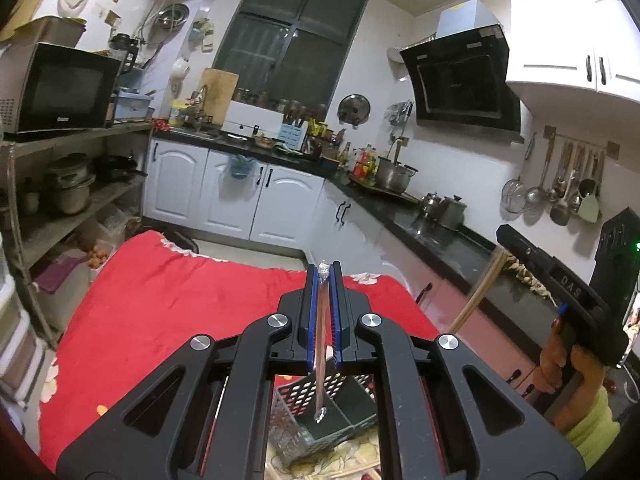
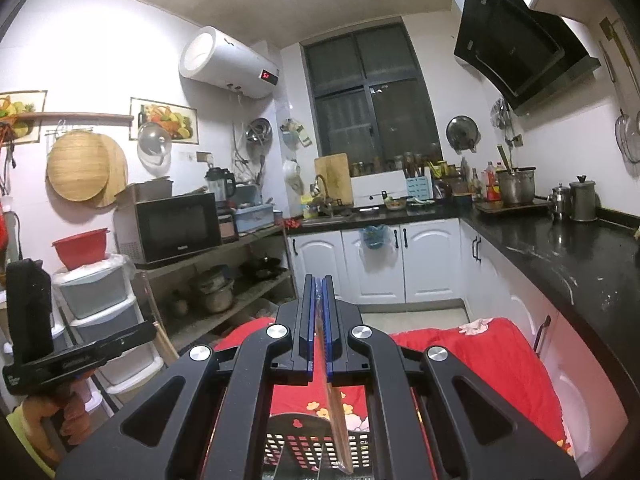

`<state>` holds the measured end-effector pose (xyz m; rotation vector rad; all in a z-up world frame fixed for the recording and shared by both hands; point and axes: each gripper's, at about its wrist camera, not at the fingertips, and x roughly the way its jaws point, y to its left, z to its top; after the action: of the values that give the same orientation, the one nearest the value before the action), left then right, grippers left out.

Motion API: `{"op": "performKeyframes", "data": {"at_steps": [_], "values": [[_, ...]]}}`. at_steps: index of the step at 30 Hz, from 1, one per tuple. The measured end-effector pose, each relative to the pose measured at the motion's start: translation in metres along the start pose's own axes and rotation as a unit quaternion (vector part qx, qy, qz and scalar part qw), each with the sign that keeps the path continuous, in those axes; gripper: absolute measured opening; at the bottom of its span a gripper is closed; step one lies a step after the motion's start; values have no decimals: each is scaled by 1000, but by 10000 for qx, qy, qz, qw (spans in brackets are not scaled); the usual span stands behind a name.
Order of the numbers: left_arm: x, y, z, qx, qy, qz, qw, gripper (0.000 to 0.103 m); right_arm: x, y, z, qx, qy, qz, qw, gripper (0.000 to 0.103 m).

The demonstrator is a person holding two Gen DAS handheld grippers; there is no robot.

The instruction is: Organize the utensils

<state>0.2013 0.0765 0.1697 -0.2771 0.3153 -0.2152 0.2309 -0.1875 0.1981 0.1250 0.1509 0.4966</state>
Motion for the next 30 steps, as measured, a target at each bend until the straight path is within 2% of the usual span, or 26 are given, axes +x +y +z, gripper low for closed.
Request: {"op": "performKeyframes", "data": {"at_steps": [16, 18, 20, 21, 22, 24, 25, 26, 27, 28, 29, 30], "values": [[23, -3, -36, 213, 135, 145, 9996, 3, 21, 0, -32, -88, 239, -141, 9996, 5], [24, -3, -38, 192, 170, 134, 9996, 3, 21, -2, -36, -80, 289, -161, 9994, 8], [25, -2, -42, 181, 202, 161, 9995, 3, 19, -4, -39, -67, 299, -188, 9994, 22], [26, -3, -43, 181, 214, 175, 9995, 4, 18, -5, -41, -66, 311, -228, 9992, 25], [27, -2, -44, 166, 238, 191, 9994, 6, 18, -7, -42, -65, 337, -286, 9990, 28], [27, -1, -46, 126, 266, 231, 9993, 23, 16, -9, -44, -51, 420, -393, 9983, 34], [25, 0, -47, 127, 243, 266, 9993, 39, 14, -11, -46, -36, 440, -442, 9980, 40], [23, 0, -48, 136, 222, 300, 9992, 46, 11, -13, -48, -25, 448, -469, 9979, 42], [21, 0, -49, 149, 195, 334, 9991, 46, 9, -14, -49, -20, 456, -493, 9977, 47], [19, 0, -50, 146, 183, 347, 9991, 51, 7, -16, -51, -10, 484, -544, 9973, 50], [17, 0, -51, 129, 181, 340, 9992, 60, 5, -17, -53, -4, 521, -575, 9970, 52], [15, 1, -52, 109, 168, 347, 9992, 64, 3, -19, -55, 5, 567, -601, 9966, 53]]}}
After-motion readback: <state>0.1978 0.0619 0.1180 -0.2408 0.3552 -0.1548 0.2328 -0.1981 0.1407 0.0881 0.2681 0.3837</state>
